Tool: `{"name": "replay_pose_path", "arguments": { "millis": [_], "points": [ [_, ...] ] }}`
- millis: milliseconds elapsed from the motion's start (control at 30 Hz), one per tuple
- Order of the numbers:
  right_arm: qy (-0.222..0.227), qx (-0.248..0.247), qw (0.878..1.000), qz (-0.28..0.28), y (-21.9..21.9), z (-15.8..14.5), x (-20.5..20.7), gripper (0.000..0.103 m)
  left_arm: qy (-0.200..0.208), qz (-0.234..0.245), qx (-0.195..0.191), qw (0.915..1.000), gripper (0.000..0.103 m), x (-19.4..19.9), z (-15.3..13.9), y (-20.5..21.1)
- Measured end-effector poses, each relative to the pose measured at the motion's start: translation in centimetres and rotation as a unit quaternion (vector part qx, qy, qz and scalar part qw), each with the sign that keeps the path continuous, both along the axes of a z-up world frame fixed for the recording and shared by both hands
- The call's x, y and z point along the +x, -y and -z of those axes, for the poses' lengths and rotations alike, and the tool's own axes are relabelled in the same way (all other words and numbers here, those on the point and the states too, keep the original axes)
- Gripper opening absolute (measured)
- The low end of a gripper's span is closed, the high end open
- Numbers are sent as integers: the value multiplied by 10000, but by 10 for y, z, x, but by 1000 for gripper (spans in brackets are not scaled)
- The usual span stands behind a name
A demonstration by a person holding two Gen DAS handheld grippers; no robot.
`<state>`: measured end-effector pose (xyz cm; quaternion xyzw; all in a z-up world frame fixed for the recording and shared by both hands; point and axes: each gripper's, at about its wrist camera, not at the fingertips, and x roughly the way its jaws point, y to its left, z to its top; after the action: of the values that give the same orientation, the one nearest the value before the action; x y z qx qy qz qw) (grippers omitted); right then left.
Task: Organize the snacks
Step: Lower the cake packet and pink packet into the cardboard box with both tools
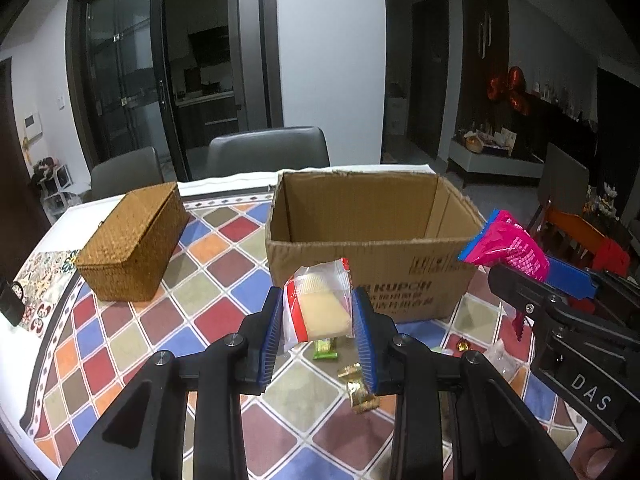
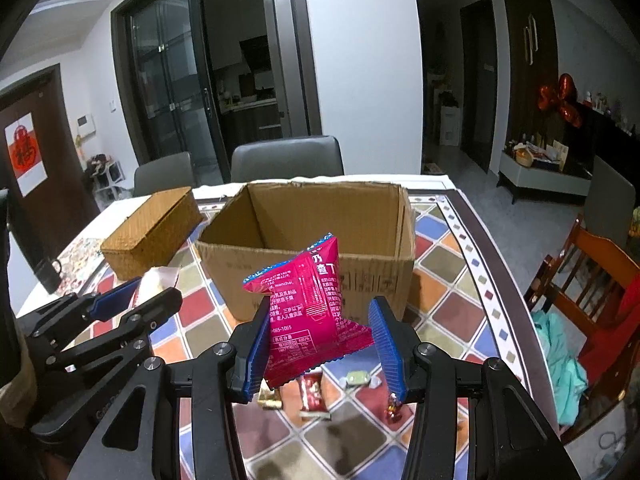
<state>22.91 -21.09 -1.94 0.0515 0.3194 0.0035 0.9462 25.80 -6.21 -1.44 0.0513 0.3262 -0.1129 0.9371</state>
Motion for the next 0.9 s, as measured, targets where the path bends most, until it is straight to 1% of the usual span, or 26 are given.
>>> {"name": "replay_pose_path", "arguments": {
  "millis": [300, 900],
  "points": [
    [117, 18, 9999, 72, 8, -12, 13, 49, 90, 41, -31, 9999, 34, 16, -11, 7],
    [254, 9, 9996, 159, 20, -27, 46, 49, 149, 111, -59, 9998, 34, 53, -23, 15]
  ]
}}
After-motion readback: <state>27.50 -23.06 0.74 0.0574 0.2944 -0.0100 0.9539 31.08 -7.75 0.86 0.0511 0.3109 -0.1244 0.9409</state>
